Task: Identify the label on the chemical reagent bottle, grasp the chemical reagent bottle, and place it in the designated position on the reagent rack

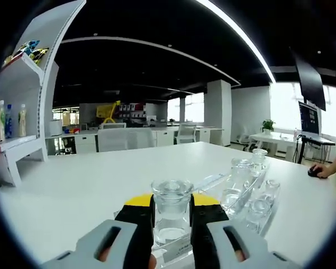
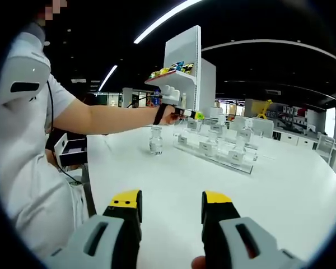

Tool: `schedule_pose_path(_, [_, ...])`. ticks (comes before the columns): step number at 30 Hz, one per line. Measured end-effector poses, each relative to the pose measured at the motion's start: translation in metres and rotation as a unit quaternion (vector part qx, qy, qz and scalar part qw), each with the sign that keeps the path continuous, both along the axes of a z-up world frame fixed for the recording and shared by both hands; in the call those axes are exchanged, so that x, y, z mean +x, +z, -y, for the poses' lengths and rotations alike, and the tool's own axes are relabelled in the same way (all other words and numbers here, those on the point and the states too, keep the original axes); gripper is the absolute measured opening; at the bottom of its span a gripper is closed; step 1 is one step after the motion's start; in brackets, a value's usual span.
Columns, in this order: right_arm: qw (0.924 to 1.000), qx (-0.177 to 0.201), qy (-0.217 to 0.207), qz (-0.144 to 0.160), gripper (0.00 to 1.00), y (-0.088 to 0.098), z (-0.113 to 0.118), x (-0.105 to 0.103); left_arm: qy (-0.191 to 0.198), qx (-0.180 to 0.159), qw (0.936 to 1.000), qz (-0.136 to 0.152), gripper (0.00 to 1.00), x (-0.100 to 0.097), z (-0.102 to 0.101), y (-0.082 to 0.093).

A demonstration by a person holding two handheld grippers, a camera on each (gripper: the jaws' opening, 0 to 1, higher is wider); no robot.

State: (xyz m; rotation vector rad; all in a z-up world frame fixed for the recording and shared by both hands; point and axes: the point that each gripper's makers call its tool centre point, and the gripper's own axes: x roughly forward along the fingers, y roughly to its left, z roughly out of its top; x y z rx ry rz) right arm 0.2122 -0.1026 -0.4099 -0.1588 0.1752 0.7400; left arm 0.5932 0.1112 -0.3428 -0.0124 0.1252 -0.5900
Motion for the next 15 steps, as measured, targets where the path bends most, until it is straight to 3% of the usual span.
schedule_pose_path(4, [1.0,-0.002,-0.002,-0.003,0.41,-0.0029,0.0005,0.0014,0.004,-0.012,0.9999,0.001,0.25,0.001,-0.0018,0.0])
schedule_pose_path(15, [1.0,-0.005,0.006,-0.005,0.41,-0.0045,-0.0051,0.0019,0.014,-0.005,0.9998,0.01,0.3,-0.0041,-0.0007,-0.0027])
